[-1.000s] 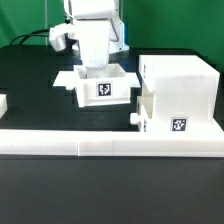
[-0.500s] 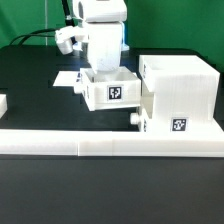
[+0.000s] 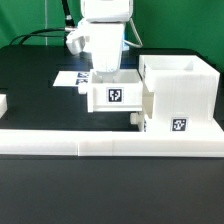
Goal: Assemble drawer
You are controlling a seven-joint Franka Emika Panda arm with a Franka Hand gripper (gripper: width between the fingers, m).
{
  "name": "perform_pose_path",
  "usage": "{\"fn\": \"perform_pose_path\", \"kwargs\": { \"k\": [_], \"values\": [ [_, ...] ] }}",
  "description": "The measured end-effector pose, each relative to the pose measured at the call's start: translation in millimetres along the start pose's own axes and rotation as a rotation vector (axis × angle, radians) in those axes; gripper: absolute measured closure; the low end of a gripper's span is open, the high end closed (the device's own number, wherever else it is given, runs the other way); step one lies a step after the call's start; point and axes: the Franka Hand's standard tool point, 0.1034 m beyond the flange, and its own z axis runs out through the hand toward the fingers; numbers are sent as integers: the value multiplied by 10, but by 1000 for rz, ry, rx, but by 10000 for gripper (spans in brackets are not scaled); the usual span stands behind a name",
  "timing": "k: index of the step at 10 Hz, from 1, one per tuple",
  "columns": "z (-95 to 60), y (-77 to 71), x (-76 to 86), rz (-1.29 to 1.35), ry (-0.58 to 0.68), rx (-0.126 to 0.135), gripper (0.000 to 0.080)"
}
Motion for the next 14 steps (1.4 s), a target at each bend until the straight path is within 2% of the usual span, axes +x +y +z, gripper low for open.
{"fn": "perform_pose_path", "kwargs": {
  "k": [4,6,8,9,12,14],
  "values": [
    [5,-8,-6,2,-1,5,755],
    [3,-17,-35,0,-14,60,755],
    [-2,60,-20,-1,-12,52,755],
    [-5,53,-34,1,-17,74,755],
    [0,58,-26,-20,-15,72,755],
    [23,53,7,-16,-7,47,755]
  ]
}}
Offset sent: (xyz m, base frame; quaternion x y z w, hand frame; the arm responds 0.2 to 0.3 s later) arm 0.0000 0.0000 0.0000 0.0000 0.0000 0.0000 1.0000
